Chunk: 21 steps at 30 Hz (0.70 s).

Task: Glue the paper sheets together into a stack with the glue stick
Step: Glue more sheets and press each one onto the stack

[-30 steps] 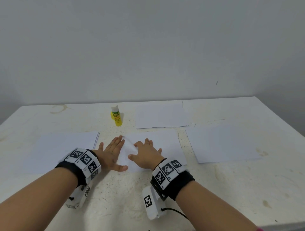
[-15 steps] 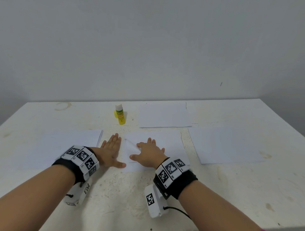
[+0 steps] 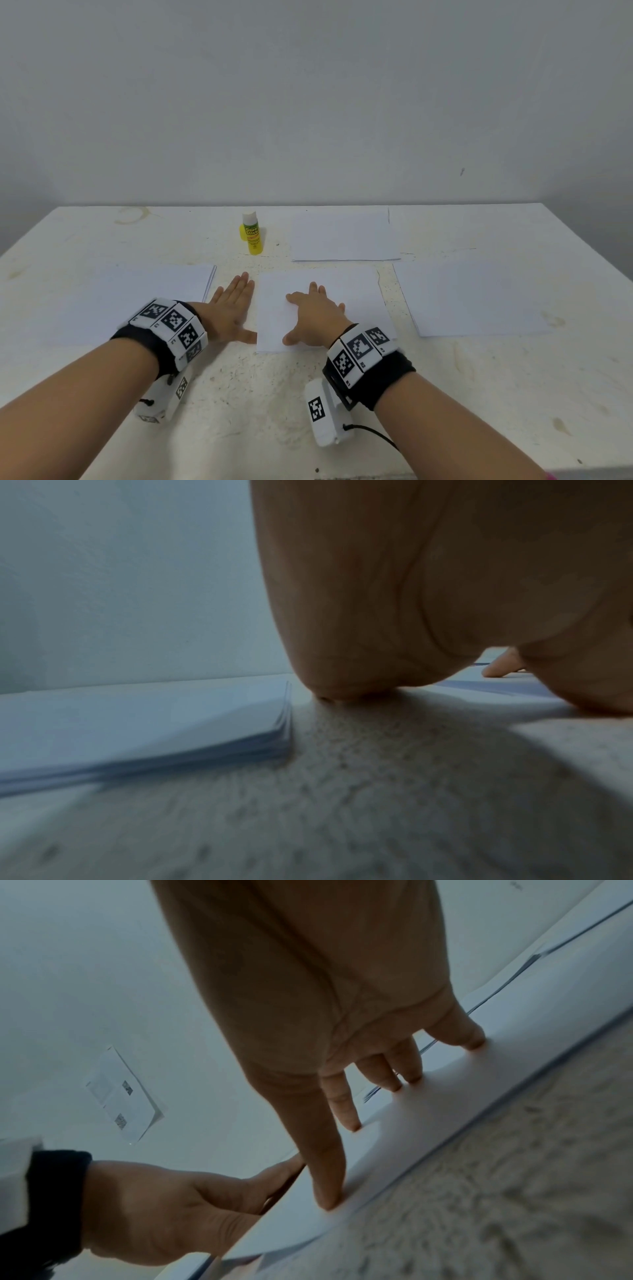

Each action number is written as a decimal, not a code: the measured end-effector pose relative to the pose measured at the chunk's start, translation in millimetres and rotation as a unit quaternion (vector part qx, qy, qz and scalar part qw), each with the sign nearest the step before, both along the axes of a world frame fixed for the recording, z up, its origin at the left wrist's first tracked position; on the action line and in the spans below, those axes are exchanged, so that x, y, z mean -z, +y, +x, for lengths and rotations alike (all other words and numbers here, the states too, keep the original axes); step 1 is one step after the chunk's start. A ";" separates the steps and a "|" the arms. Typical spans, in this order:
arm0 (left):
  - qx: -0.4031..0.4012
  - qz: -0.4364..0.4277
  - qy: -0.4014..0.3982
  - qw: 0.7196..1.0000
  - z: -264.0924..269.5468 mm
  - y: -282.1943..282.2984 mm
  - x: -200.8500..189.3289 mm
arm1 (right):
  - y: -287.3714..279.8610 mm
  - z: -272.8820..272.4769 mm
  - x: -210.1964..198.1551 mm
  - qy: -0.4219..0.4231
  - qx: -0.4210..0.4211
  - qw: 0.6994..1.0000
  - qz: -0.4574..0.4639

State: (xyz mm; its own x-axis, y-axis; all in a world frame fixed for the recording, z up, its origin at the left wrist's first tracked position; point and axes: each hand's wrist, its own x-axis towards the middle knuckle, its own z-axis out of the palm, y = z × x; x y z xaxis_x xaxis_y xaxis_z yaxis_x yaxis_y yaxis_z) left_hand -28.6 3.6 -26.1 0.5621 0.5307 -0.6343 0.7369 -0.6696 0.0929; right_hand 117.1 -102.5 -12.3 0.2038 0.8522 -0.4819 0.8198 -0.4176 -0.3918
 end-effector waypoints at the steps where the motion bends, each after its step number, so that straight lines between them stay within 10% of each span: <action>1: -0.002 -0.003 0.000 1.000 0.0 0.9 0.2 | -0.1 0.1 -0.1 -0.001 0.000 1.000 0.001; 12: -0.131 -0.063 -0.142 0.979 10.6 6.8 -18.6 | 2.0 -1.6 0.2 -0.006 0.009 1.000 0.005; 21: 0.068 0.043 0.025 0.996 16.7 -3.7 -14.9 | 6.6 -2.6 -2.0 -0.051 0.002 0.999 -0.006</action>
State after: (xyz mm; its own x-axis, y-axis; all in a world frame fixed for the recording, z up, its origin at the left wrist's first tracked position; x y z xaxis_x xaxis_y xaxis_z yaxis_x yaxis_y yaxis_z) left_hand -11.8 -0.1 -11.1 0.6011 0.5048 -0.6195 0.6410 -0.7675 -0.0034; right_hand 114.4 -96.0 -10.3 0.2559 0.8455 -0.4687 0.8539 -0.4250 -0.3005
